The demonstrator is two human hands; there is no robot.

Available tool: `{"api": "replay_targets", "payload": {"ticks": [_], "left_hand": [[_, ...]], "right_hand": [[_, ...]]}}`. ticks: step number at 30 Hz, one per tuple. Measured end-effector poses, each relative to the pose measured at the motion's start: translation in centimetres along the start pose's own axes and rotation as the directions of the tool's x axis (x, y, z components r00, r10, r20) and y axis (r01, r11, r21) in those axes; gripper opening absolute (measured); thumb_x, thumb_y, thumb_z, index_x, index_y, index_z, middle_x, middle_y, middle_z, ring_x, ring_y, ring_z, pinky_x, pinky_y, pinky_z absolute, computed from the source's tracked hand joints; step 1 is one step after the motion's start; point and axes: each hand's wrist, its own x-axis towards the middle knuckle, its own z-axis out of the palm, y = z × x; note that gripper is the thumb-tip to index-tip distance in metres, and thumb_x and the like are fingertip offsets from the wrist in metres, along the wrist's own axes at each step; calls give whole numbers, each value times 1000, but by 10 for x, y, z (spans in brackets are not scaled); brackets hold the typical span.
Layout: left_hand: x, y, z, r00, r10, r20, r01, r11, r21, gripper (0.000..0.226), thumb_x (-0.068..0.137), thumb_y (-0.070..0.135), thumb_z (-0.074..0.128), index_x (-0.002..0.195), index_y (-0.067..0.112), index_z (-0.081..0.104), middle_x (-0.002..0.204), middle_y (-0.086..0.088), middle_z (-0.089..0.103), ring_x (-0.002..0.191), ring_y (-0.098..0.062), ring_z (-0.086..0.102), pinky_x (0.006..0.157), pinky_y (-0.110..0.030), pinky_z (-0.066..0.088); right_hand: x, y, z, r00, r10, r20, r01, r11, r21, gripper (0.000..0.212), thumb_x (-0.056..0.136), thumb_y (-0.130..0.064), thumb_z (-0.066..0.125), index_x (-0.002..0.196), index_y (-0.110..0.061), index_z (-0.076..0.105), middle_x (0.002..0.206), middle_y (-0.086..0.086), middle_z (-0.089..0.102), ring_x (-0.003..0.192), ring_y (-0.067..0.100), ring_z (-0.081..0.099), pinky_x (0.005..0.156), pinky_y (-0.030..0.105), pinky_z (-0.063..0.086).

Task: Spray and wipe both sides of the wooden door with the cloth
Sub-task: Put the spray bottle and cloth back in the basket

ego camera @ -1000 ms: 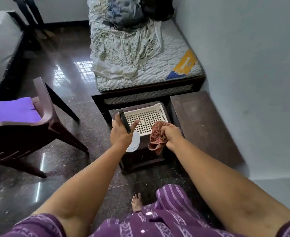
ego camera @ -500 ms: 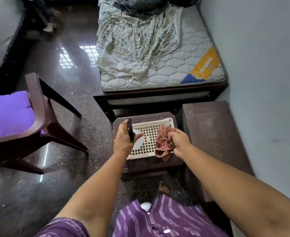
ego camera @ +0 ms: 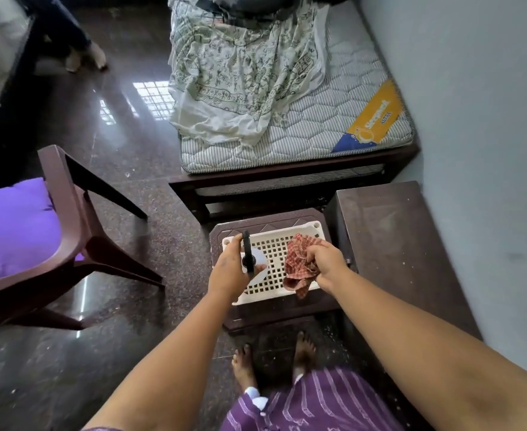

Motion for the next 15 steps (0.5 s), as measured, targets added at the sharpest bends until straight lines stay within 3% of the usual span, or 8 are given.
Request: {"api": "replay_targets", "payload": {"ticks": [3, 5, 7, 10, 12, 15], "left_hand": [[7, 1, -19, 986, -72, 149, 59, 995, 85, 116, 71, 31, 91, 156, 18, 14, 156, -8, 32, 143, -30, 35, 112, -45, 38], [8, 7, -46, 954, -161, 255, 120, 979, 166, 142, 63, 24, 95, 158, 15, -10, 163, -14, 17, 148, -37, 26, 118, -48, 33], [9, 20, -81, 971, -165, 172, 112, 953, 280, 150, 61, 26, 96, 156, 16, -20, 162, -19, 18, 147, -38, 28, 117, -50, 33], [9, 54, -121, 1000, 6, 15, -12, 913, 409, 113, 75, 40, 85, 157, 8, 14, 153, -17, 38, 139, -36, 40, 110, -48, 40], [5, 82, -125, 984, 161, 80, -179, 912, 369, 79, 83, 47, 76, 144, 9, 42, 140, -12, 53, 127, -30, 52, 102, -43, 46], [-18, 118, -98, 916, 352, 194, -389, 898, 208, 47, 92, 41, 69, 129, 14, 61, 124, -3, 65, 111, -19, 61, 95, -37, 51]], "right_hand": [[-8, 0, -2, 1000, -3, -18, 3, 1000, 23, 37, 59, 10, 46, 87, -9, 62, 92, 16, 55, 87, 30, 48, 74, 41, 40], [-18, -2, -4, 1000, 2, -19, -1, 1000, 27, 39, 63, 10, 44, 92, -9, 62, 95, 17, 58, 86, 31, 53, 73, 42, 46], [-36, -7, -7, 999, 9, -34, -10, 1000, -8, 26, 67, 9, 44, 79, -9, 58, 84, 15, 55, 75, 29, 53, 66, 35, 48], [-57, -17, -12, 1000, -3, -30, 2, 999, -52, 16, 77, 3, 50, 74, -10, 58, 70, 11, 52, 61, 24, 49, 56, 28, 42], [-66, -19, -17, 1000, -14, -22, 14, 999, -29, 10, 83, -7, 57, 88, -9, 65, 78, 11, 64, 71, 26, 60, 66, 34, 51], [-77, -15, -21, 998, -69, -14, 69, 998, -14, 14, 92, -17, 61, 102, -10, 67, 91, 11, 71, 82, 26, 68, 73, 38, 55]]}}
